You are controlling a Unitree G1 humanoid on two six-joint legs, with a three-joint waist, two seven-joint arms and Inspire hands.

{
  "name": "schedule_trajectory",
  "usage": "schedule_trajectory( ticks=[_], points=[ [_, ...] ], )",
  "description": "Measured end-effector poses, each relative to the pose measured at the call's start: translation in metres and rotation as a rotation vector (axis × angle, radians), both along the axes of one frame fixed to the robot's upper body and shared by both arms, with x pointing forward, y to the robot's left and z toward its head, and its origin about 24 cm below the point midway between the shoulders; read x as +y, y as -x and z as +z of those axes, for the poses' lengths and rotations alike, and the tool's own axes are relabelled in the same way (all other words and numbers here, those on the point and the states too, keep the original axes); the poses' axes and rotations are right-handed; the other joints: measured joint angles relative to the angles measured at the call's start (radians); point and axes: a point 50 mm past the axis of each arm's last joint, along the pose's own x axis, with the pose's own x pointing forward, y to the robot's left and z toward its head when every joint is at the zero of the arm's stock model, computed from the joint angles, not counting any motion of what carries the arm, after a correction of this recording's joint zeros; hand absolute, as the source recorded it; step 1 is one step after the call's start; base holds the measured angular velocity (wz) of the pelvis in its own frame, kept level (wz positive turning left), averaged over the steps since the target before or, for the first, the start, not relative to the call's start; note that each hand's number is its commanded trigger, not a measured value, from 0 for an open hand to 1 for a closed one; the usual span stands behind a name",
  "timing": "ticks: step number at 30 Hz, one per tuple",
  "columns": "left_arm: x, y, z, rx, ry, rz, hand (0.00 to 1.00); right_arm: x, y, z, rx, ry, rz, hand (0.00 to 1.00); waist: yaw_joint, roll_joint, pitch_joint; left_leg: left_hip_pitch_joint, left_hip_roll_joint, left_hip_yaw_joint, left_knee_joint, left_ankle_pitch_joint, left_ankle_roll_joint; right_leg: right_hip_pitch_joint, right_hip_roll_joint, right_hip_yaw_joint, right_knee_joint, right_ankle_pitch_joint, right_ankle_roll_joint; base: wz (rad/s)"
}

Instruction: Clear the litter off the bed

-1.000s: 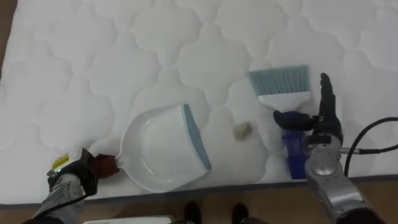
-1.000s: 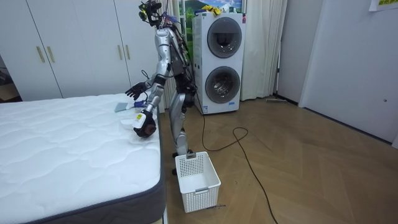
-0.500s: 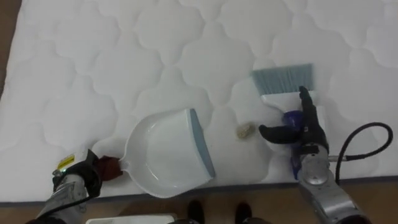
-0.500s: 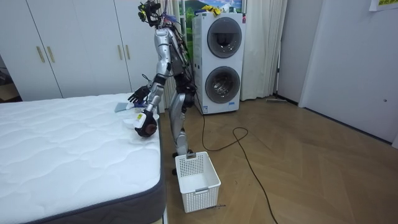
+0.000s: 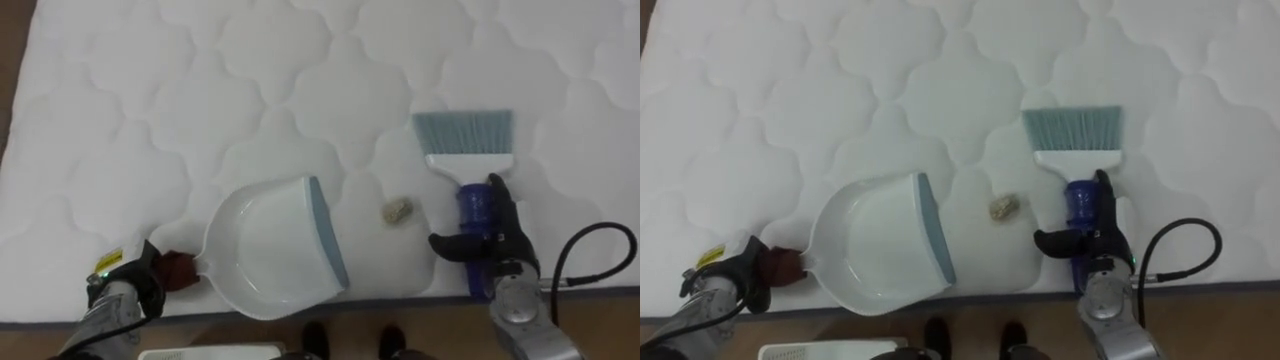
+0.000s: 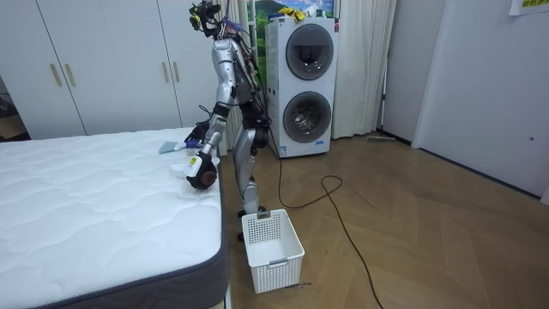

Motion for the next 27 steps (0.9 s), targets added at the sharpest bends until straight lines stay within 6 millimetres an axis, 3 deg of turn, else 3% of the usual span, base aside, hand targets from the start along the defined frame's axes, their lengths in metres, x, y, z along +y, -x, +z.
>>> schedule_trajectory(
  ticks=[27],
  points=[
    [-0.006,-0.001,0.000,0.010,-0.029,-0.032,1.00,-0.004,0.008,-0.015,0.077,0.074,0.009,0.00,0.001,0.000,-0.0049,0.015,0.000,-0.007,0.002,0.000,0.000,0.020,0.001,-0.006,-0.001,0.000,0.000,0.01]
  ],
)
